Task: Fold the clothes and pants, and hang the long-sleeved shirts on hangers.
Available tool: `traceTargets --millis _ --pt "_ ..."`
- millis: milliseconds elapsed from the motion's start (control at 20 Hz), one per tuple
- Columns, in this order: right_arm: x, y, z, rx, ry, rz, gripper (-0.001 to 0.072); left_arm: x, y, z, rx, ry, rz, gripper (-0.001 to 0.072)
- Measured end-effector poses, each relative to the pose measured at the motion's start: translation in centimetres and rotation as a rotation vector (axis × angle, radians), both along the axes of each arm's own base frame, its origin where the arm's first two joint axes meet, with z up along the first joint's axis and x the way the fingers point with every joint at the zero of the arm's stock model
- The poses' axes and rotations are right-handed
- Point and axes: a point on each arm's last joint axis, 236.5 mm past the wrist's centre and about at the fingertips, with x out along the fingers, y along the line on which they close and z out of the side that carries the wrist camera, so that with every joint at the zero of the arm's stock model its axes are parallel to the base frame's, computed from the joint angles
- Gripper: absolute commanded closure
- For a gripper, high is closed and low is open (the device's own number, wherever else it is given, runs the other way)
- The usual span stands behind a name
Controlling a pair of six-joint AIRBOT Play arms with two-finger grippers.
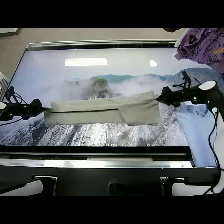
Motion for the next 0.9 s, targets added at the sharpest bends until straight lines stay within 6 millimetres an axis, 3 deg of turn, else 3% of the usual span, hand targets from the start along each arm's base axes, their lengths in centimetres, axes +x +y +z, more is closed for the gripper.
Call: traceTargets --millis 300,550,750,850,900 --pt "4.7 -0.5 -1.2 -0.018 -0.023 -0.048 0.0682 3.5 0.4 -1.6 0.004 0.006 -0.026 0.0695" --pt "6.8 -0.7 -2.5 -0.02 -0.036 -0.101 0.0682 6.0 0.1 -3.0 0.006 0.009 -0.054 0.0695" --pt "7.4 0.7 -5.0 -0.032 -0.017 -0.097 0.0678 6.9 -0.5 -4.8 0.0 0.034 -0.071 0.0667" --pt "7.6 1.0 -5.8 -0.034 -0.005 -0.107 0.0484 7.0 -0.9 -5.5 -0.005 0.045 -0.078 0.0421" --pt "7.6 1.0 -6.0 -0.037 -0.002 -0.108 0.0358 7.1 -1.0 -5.6 -0.006 0.048 -0.079 0.0384"
